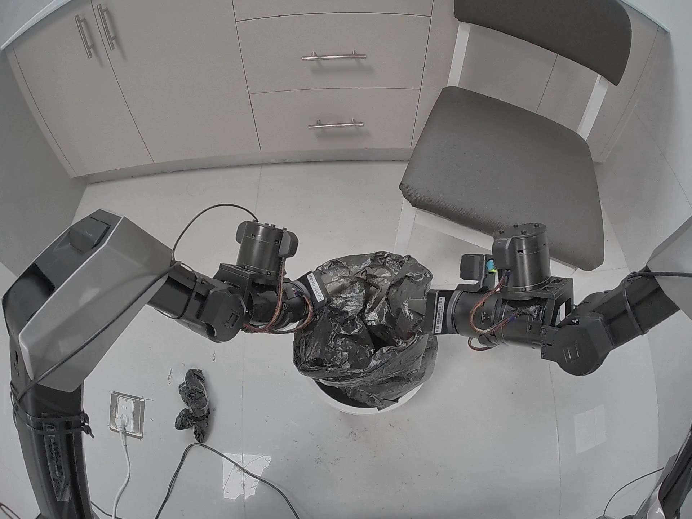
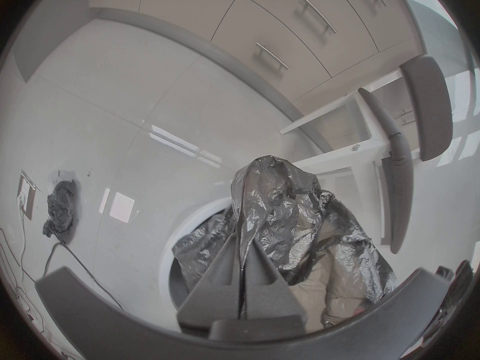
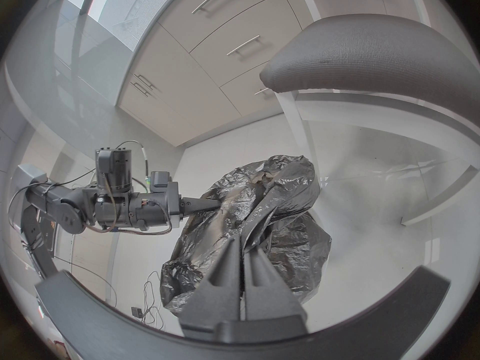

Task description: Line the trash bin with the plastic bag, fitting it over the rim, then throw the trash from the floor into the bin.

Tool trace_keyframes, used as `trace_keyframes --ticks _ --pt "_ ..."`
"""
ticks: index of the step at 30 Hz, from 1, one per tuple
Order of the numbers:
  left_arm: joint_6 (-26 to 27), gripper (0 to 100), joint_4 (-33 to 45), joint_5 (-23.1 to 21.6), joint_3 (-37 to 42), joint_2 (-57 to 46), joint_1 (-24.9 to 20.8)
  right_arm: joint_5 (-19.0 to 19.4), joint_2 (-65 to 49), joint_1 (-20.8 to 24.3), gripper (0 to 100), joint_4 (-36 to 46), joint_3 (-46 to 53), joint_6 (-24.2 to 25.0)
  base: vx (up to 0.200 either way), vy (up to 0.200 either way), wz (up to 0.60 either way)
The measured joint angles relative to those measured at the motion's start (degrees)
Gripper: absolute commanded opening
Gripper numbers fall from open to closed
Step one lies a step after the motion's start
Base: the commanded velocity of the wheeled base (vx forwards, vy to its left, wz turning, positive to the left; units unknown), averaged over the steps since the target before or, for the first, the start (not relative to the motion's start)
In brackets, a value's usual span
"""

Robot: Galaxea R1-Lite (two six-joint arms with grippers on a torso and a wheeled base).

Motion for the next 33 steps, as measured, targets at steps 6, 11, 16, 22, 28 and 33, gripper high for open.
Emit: trace_keyframes --ticks 6,11,16,22,28,33 --pt "3.1 0 -1.84 5.57 -0.95 2.77 -0.07 -1.51 3.23 -0.55 0 -0.2 -2.23 -1.35 0.0 0.0 0.0" --pt "3.69 0 -2.3 6.58 -1.54 4.44 -0.07 -3.08 5.46 -1.21 0 -0.46 -3.32 -2.36 0.0 0.0 0.0" --pt "3.75 0 -2.27 7.63 -1.9 5.83 -0.07 -3.58 7.33 -1.88 0 -1.63 -3.97 -2.47 0.0 0.0 0.0" --pt "5.36 0 -2.24 9.59 -1.95 7.42 0.01 -3.72 8.3 -2.76 0 -1.78 -3.58 -2.47 0.0 0.0 0.0" --pt "6.13 0 -1.65 10.74 -1.38 7.89 0.04 -5.19 9.07 -3.36 0 -1.87 -3.54 -2.66 0.0 0.0 0.0" --pt "6.24 0 -0.9 10.85 -0.63 7.4 -0.02 -5.63 9.29 -3.96 0 -1.94 -2.38 -4.55 0.0 0.0 0.0"
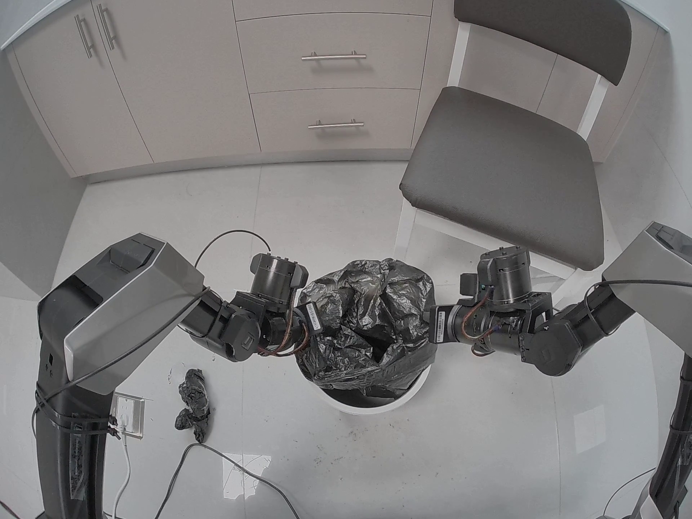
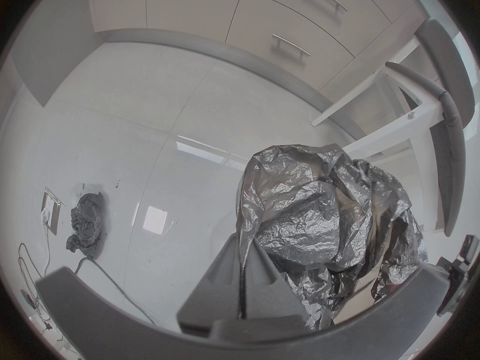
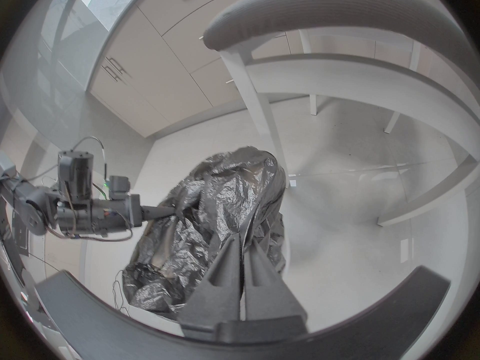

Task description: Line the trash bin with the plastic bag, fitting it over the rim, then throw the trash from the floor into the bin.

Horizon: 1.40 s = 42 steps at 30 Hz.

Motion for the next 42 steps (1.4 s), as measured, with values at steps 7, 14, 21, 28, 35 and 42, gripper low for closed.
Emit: trace_keyframes --ticks 7,14,21,28,35,42 --pt "-0.17 0 1.37 -0.1 2.99 -2.21 -0.41 -0.17 -0.09 -1.44 0 0.0 3.8 -2.02 0.0 0.0 0.0" --pt "-0.6 0 2.49 -0.11 5.44 -3.93 -1.54 -0.46 -0.28 -1.46 0 -0.04 5.62 -2.17 0.0 0.0 0.0" --pt "-0.61 0 2.41 0.01 6.35 -4.39 -1.33 -1.07 0.11 -0.98 0 -0.02 5.79 -3.4 0.0 0.0 0.0" --pt "-0.55 0 1.69 1.65 7.56 -4.14 -0.39 -2.97 1.85 -1.28 0 -0.04 3.84 -3.47 0.0 0.0 0.0" --pt "-0.55 0 1.63 1.73 7.34 -3.45 0.3 -4.4 4.33 -1.91 0 0.0 0.63 -3.73 0.0 0.0 0.0" --pt "-0.55 0 1.56 1.65 7.09 -2.73 0.46 -5.0 7.23 -2.65 0 -0.02 -2.69 -4.16 0.0 0.0 0.0"
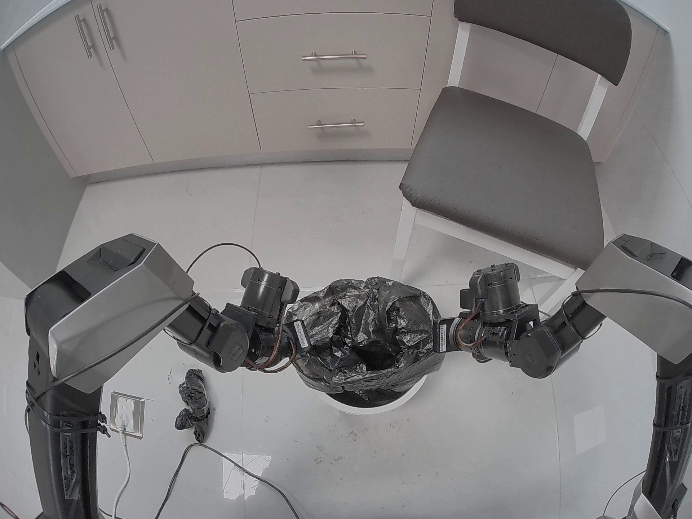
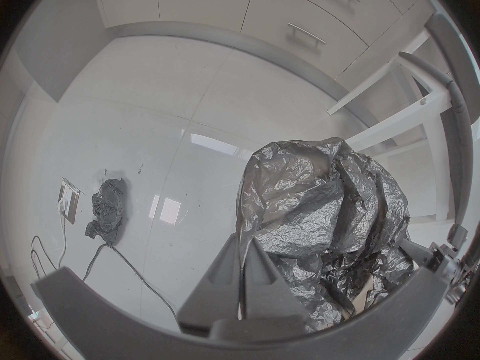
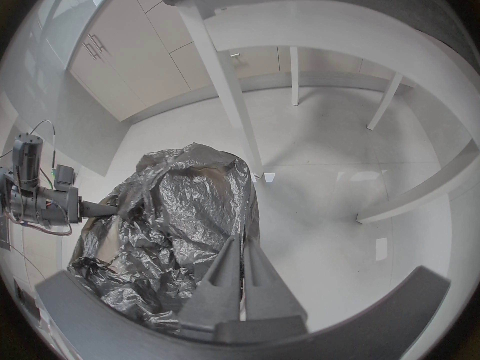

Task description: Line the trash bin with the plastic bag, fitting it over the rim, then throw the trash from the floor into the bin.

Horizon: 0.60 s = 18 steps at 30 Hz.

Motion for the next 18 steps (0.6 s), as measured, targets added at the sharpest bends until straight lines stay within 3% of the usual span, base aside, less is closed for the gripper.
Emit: trace_keyframes --ticks 8,18 --pt "0.02 0 0.0 0.09 0.71 0.3 -0.55 -0.5 1.01 -1.17 0 -0.17 1.76 -2.01 0.0 0.0 0.0" --pt "0.05 0 0.0 0.15 3.52 -0.63 -1.95 -1.45 1.15 -1.08 0 -6.13 7.02 -4.11 0.0 0.0 0.0"
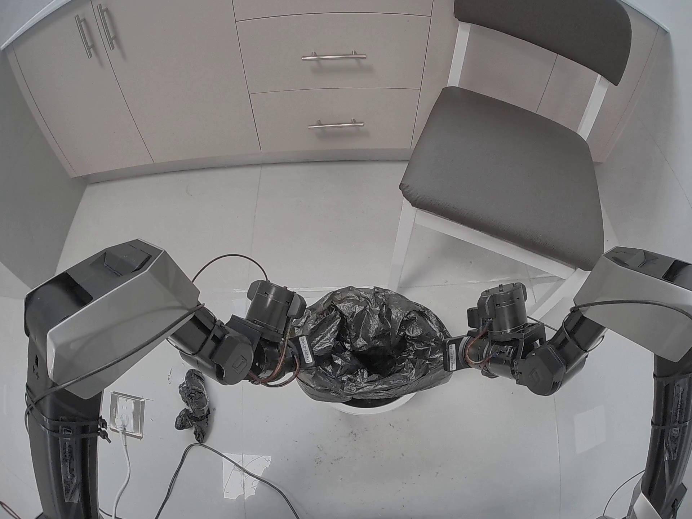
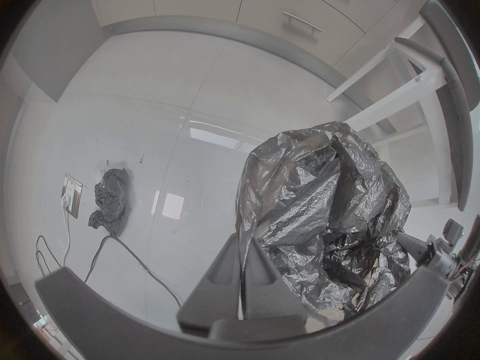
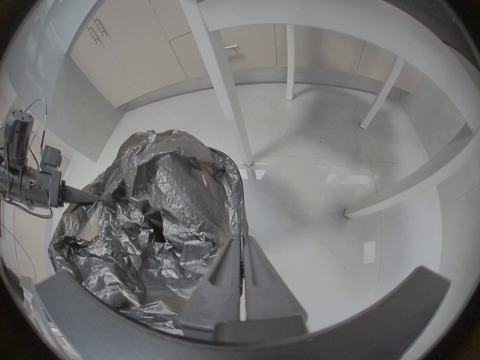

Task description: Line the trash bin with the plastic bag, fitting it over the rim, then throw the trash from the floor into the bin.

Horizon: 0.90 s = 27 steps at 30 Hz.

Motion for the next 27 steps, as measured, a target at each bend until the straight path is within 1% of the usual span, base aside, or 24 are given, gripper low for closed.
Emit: trace_keyframes --ticks 15,16,27 --pt "-0.18 0 0.0 0.02 2.67 -0.87 -1.57 -0.02 -0.13 0.59 0 -0.04 3.11 -0.26 0.0 0.0 0.0" --pt "-0.21 0 0.0 0.02 2.68 -0.87 -1.6 -0.02 -0.13 0.59 100 -0.04 3.15 -0.3 0.0 0.0 0.0" --pt "-0.21 0 0.02 0.0 2.76 -0.98 -1.73 0.43 -1.18 1.24 100 -0.06 5.27 -1.78 0.0 0.0 0.0"
